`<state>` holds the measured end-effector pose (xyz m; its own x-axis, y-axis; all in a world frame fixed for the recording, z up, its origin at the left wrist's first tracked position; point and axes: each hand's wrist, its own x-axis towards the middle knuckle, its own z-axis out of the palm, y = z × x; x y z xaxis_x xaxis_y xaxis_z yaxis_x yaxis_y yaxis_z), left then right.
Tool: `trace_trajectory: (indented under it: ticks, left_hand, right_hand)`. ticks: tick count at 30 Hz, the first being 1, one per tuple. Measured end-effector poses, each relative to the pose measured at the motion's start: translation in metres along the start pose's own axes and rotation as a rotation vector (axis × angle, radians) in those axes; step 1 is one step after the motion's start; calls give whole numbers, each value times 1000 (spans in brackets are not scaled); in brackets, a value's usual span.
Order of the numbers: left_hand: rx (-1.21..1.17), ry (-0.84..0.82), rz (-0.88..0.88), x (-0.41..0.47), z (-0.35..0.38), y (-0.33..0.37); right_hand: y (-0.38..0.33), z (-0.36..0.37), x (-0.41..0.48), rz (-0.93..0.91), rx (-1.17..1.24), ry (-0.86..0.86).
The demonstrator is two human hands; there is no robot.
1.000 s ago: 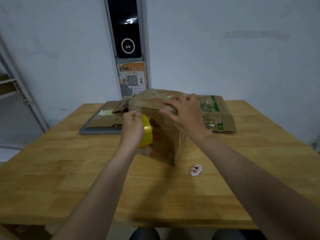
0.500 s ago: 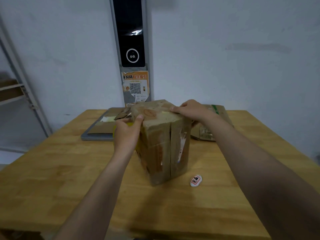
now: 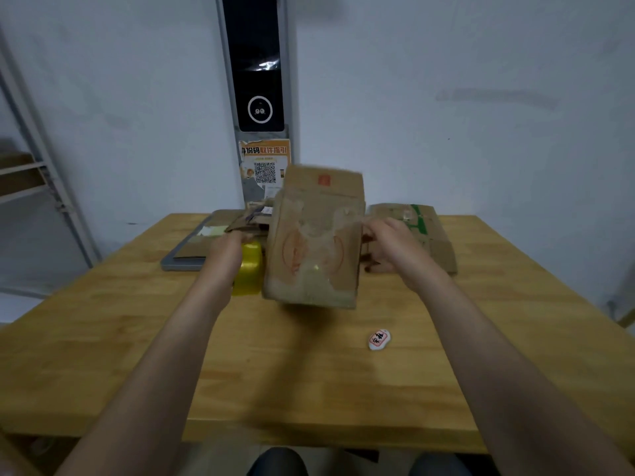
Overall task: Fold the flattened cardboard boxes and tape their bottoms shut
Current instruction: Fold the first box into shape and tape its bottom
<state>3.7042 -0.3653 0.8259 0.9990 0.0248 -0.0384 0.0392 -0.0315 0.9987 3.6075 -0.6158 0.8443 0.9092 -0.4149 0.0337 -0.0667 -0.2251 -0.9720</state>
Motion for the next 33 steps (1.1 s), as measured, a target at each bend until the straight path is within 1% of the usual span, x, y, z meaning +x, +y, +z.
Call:
trace_trajectory:
  ticks: [2,4,6,9,12,16,18,20,22,24,26,29,33]
  left_hand:
    - [33,-8,-64,-4,-7,-7]
    - [39,19,-55,-7,-12,-11]
    - [53,44,-24,-8,-20,-10]
    - [67,60,34,-12,-30,-3]
    - [165,16,64,-16,-32,-4]
    - [318,-76,73,-27,-31,-3]
    - [376,-162,94,-36,-32,5]
    - [508,-234,143,-45,-32,10]
    - [637,-281,199,-51,-33,8]
    - [706,-324,258,-56,-35,4]
    - [767,-325,308,-64,-36,-1]
    - [795,-305,354,-74,-36,-6]
    - [790,-228,415,-83,-32,-11]
  right_hand:
    - [5,3,-3,69,53,-28]
    - [5,7,-5,99,90,-81]
    - [2,12,-9,87,88,-148]
    - [-3,20,-16,34,15,-207]
    - [-5,28,-23,-23,-113,-255]
    - [-8,32,-32,-26,-153,-316]
    - [-12,31,-38,-41,-253,-383]
    - [-15,33,-46,-93,-442,-466]
    - [-13,39,-52,-150,-621,-501]
    - [-9,44,-56,-175,-667,-464]
    - [-4,45,-59,-200,-638,-391]
    - [1,46,-64,-230,-600,-326]
    - [5,48,-73,-375,-647,-244]
